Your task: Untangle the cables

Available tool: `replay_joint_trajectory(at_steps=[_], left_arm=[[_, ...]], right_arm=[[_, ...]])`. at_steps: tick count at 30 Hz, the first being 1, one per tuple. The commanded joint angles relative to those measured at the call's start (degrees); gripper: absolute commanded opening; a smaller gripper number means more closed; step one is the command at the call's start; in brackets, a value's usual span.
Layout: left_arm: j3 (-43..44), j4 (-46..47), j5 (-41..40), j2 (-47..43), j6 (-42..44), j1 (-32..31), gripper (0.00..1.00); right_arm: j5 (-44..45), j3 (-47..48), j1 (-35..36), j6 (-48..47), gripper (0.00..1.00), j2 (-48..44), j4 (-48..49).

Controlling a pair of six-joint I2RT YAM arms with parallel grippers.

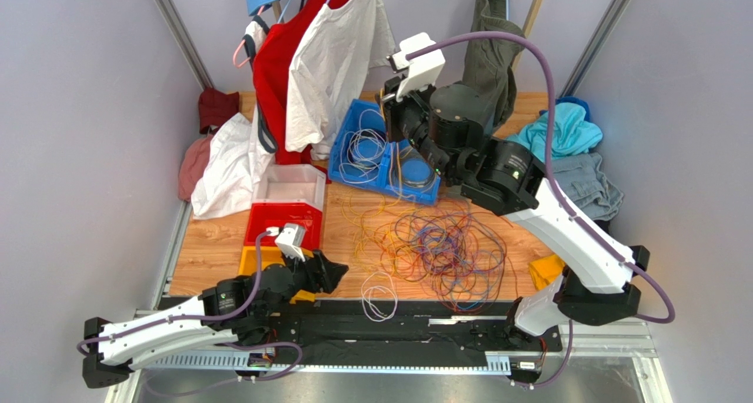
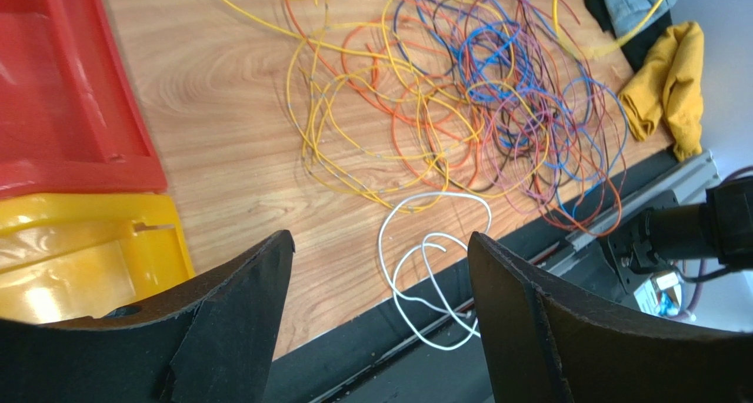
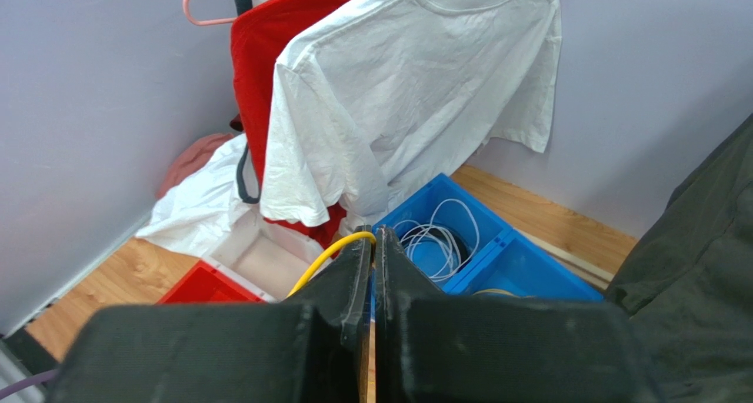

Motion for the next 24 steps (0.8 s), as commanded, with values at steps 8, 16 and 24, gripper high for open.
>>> replay_joint_trajectory(at_steps=[8, 16, 24], left_arm=[[-3.16, 6.48, 2.84, -1.45, -0.3, 0.1, 0.8], [-3.34, 6.13, 3.98, -0.74, -0.56, 0.01, 0.8], [-2.02, 4.73, 3.81, -0.04, 0.05, 0.01, 0.8]], right_arm=[[6.89, 8.44, -8.53, -7.82, 0.0, 7.93, 8.46], [4.26, 9.15, -18.82, -5.79, 0.0, 10.65, 12.94], [2.76, 9.24, -25.5, -4.74, 0.0, 13.73, 18.2]])
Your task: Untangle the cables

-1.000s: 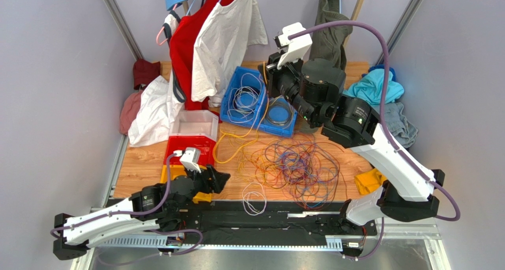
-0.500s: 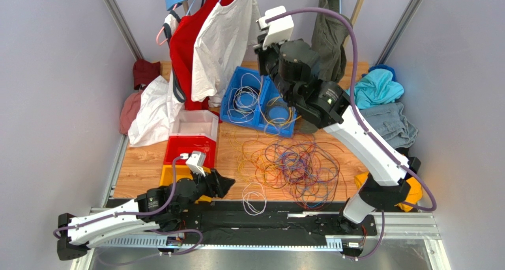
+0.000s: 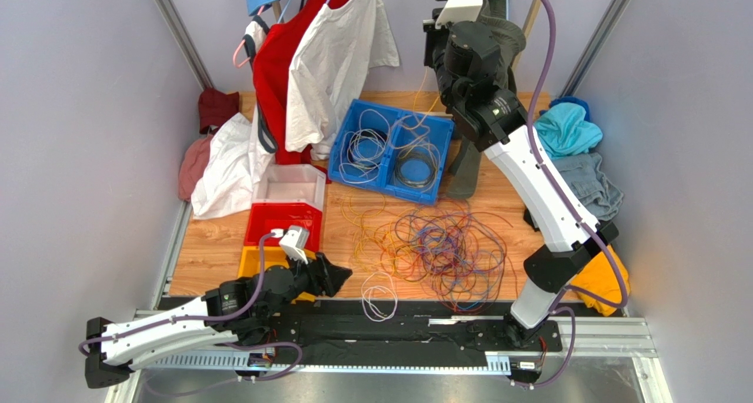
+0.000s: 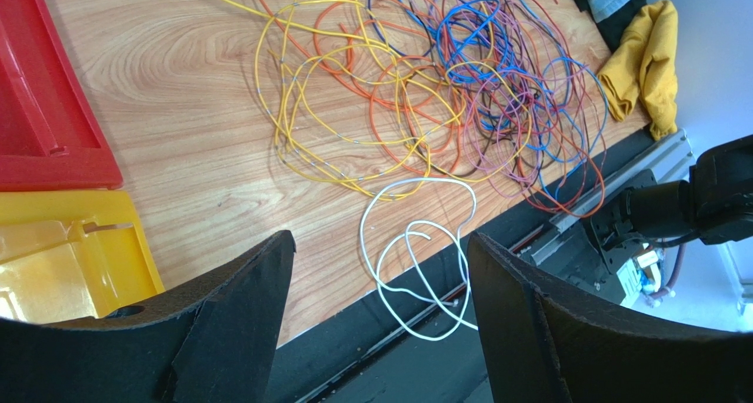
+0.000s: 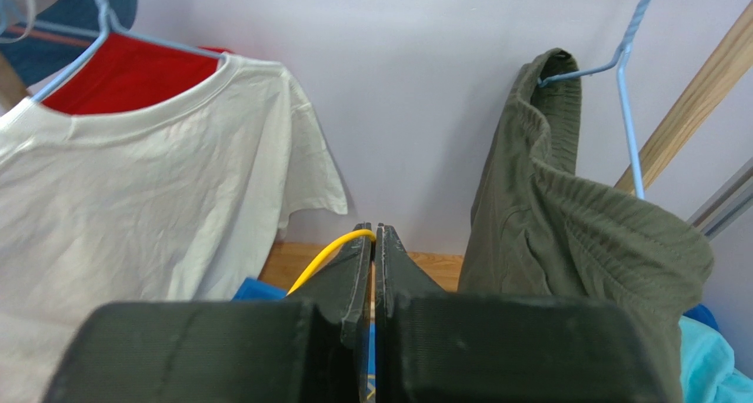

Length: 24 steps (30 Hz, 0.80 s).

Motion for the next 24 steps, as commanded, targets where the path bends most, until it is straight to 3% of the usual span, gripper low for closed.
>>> replay_joint_trajectory(at_steps=[1, 5, 13, 19, 24], left_arm=[[1.39, 0.61, 0.01, 0.77, 0.17, 0.1, 0.8], [1.48, 0.52, -0.35, 1.38, -0.27, 0.01, 0.8], [1.57, 1.93, 0.09, 4.28, -0.89, 0.1, 0.8], [1.39, 2.63, -0.08, 5.25, -0.71, 0.1, 0.8], [1.39, 3.07, 0.09, 5.69, -0.71, 0.01, 0.8]], right_arm=[[-1.48, 1.85, -2.8, 0.94, 0.0, 1.47, 6.56], [-4.28, -1.04, -5.25, 3.05, 0.0, 2.17, 8.5], [-11.4, -19.22, -7.72, 9.46, 0.0, 1.03, 17.02], [-15.71, -21.17, -7.99, 11.84, 0.0, 3.58, 17.03], [-13.35, -23.54, -8.34, 12.11, 0.0, 7.8, 13.52]])
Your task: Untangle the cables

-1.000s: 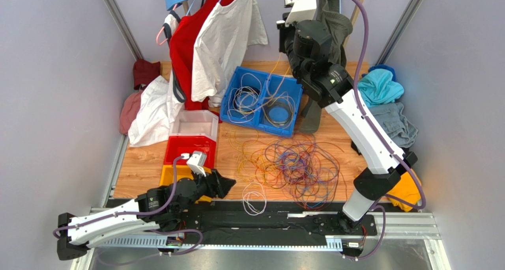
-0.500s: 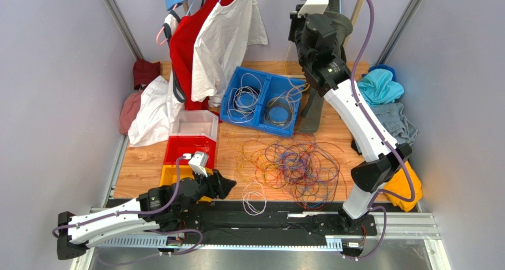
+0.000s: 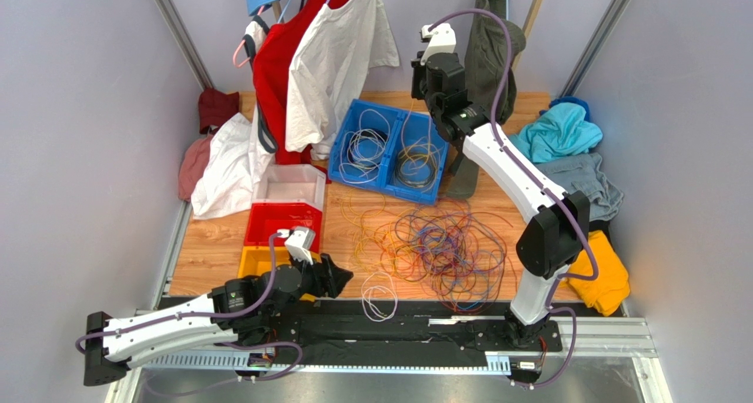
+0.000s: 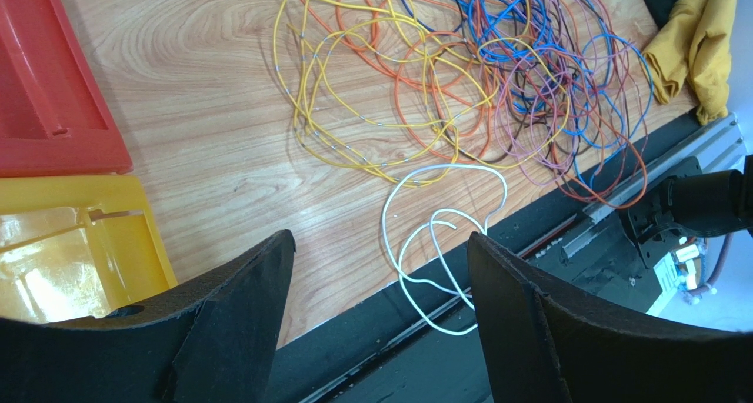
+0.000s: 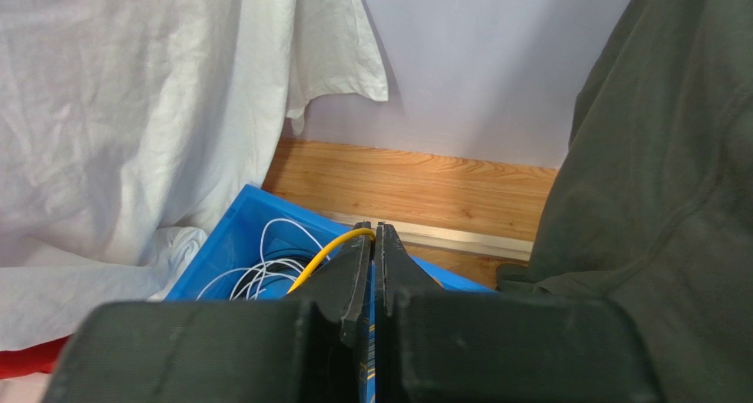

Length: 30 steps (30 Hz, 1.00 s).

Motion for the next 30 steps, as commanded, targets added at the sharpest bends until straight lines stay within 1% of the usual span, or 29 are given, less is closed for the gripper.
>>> replay_joint_trajectory(at_steps=[1, 5, 10, 11, 12, 13, 15, 16, 17, 18, 19, 22, 24, 25, 26, 27, 28, 29, 30], left_arm=[[1.39, 2.37, 0.05, 0.42, -0.56, 0.1, 0.8], [1.13, 1.76, 0.05, 0.16, -1.0, 0.1, 0.8], [1.04, 1.93, 0.05, 0.07, -1.35, 0.1, 0.8], [1.04, 1.93, 0.05, 0.07, -1.44, 0.1, 0.8], [1.13, 2.02, 0.14, 0.16, -1.35, 0.01, 0.8], [1.13, 1.93, 0.14, 0.16, -1.35, 0.1, 0.8], [1.39, 1.93, 0.05, 0.33, -1.44, 0.1, 0.8], [1.48, 1.85, -0.04, 0.42, -1.27, 0.1, 0.8], [1.91, 1.67, -0.13, 0.51, -1.26, 0.01, 0.8], [2.09, 1.58, -0.13, 0.77, -1.09, 0.1, 0.8], [2.35, 1.41, -0.3, 0.95, -0.92, 0.1, 0.8], [3.41, 1.49, -0.91, 2.0, -0.65, 0.1, 0.81], [4.2, 1.49, -1.09, 2.7, -0.39, 0.1, 0.81], [4.46, 1.32, -1.09, 2.97, -0.39, 0.1, 0.81], [4.82, 1.32, -1.09, 3.23, -0.39, 0.1, 0.81], [4.99, 1.49, -1.01, 3.58, -0.39, 0.1, 0.81], [4.99, 1.84, -0.74, 3.85, -0.56, 0.1, 0.81], [4.99, 2.11, -0.48, 4.11, -0.65, 0.1, 0.81], [4.91, 2.63, -0.22, 4.38, -0.91, 0.1, 0.81]], right_arm=[[0.53, -3.11, -0.79, 2.16, 0.0, 2.95, 0.82], [0.36, -9.96, -1.06, 3.65, 0.0, 3.74, 1.08], [0.19, -14.1, -1.68, 6.29, 0.0, 4.27, 0.73], [-0.16, -13.84, -1.76, 6.56, 0.04, 4.53, -0.32], [-0.25, -12.71, -1.76, 6.91, 0.13, 4.97, -1.46], [-0.17, -11.92, -1.85, 7.08, 0.37, 5.49, -3.65], [0.53, -10.08, -1.77, 7.52, 0.57, 5.67, -5.94], [1.06, -9.8, -1.76, 8.05, 0.72, 5.33, -7.78], [2.11, -9.45, -1.85, 8.23, 0.78, 5.15, -8.76], [2.55, -7.79, -1.85, 8.49, 0.99, 5.06, -10.16], [3.17, -6.82, -1.77, 8.84, 1.0, 5.23, -13.3], [5.19, -5.58, -1.76, 10.07, 1.0, 3.84, -17.45], [3.54, -7.85, -1.76, 11.65, 1.0, 1.21, -16.68], [1.44, -13.09, -1.59, 12.01, 0.98, -2.64, -12.5], [-2.76, -15.75, -1.15, 12.97, 0.95, -4.68, -9.76], [-5.15, -18.73, -0.19, 13.32, 0.9, -8.18, -7.04], [-11.18, -23.03, 0.25, 13.67, 0.77, -9.34, -1.88], [-12.28, -24.55, 0.95, 14.9, 0.74, -10.14, -0.26], [-13.34, -25.0, 2.53, 15.26, 0.73, -10.23, 0.11]])
